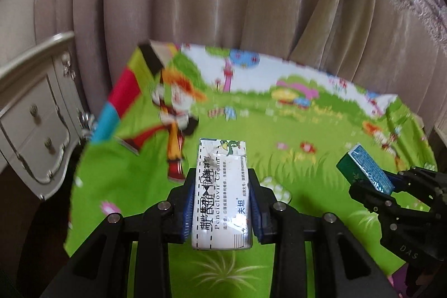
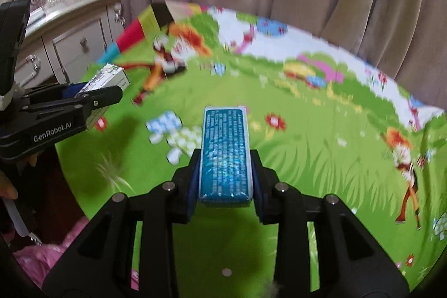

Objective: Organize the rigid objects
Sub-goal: 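Lift both held boxes and carry them over the white bin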

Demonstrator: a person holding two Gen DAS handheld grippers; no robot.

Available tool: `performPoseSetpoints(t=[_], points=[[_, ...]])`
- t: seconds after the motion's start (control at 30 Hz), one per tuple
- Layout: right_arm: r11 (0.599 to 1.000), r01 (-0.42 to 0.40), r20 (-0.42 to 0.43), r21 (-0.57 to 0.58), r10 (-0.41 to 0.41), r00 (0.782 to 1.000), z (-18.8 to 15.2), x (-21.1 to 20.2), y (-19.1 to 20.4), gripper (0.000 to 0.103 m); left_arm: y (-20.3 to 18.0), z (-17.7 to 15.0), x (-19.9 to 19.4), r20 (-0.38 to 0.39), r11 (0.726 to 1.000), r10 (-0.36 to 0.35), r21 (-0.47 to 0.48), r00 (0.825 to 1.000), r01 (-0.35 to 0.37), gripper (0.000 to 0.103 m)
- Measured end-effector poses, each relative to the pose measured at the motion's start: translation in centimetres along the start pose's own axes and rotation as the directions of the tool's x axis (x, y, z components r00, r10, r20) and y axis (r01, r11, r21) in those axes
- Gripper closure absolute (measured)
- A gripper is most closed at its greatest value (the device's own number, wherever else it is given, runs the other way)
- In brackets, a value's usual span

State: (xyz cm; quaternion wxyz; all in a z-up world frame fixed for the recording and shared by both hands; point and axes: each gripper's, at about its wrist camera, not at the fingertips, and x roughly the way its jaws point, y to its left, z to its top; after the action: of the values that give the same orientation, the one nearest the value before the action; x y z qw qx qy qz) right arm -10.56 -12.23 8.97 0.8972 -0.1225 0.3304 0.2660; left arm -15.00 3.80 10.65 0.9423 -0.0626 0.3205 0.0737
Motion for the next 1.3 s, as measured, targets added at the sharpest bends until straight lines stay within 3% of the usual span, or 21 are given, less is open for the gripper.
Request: performPoseSetpoints(t=[0.3, 0.6, 0.8, 1.07, 1.17, 1.3], points=[[0.999, 0.037, 0.195, 0.007, -0.038, 0.98, 3.4, -7.2, -0.5, 0.067, -3.0, 3.5, -5.5, 0.148, 0.997, -0.063, 0.049, 0.987, 0.057, 0.069], [0.991, 0.123, 0.251, 0.043, -0.13, 0.959, 1.0, -12.8, -3.6, 0.067, -8.5, 3.3, -7.3, 0.147, 0.977, -0.161, 0.161, 0.976, 0.137, 0.069], [0.977, 0.181, 0.242, 0.115, -0.204, 0.949, -2.2, -16.1, -6.9, 0.067, -13.7, 2.0, -8.0, 0.106, 0.944, -0.244, 0.252, 0.964, 0.211, 0.069], [0.943, 0.266, 0.253, 0.2, -0.312, 0.916, -5.6, -20.3, -10.1, 0.067, -19.1, 0.5, -9.4, 0.097, 0.902, -0.308, 0.347, 0.946, 0.258, 0.069], [0.929, 0.295, 0.252, 0.223, -0.347, 0.903, -7.0, -22.0, -11.1, 0.067, -21.2, 0.2, -10.1, 0.092, 0.879, -0.344, 0.381, 0.934, 0.286, 0.069], [0.906, 0.343, 0.223, 0.246, -0.398, 0.89, -9.4, -24.0, -12.3, 0.067, -25.2, -1.1, -10.6, 0.042, 0.83, -0.415, 0.427, 0.909, 0.359, 0.069]])
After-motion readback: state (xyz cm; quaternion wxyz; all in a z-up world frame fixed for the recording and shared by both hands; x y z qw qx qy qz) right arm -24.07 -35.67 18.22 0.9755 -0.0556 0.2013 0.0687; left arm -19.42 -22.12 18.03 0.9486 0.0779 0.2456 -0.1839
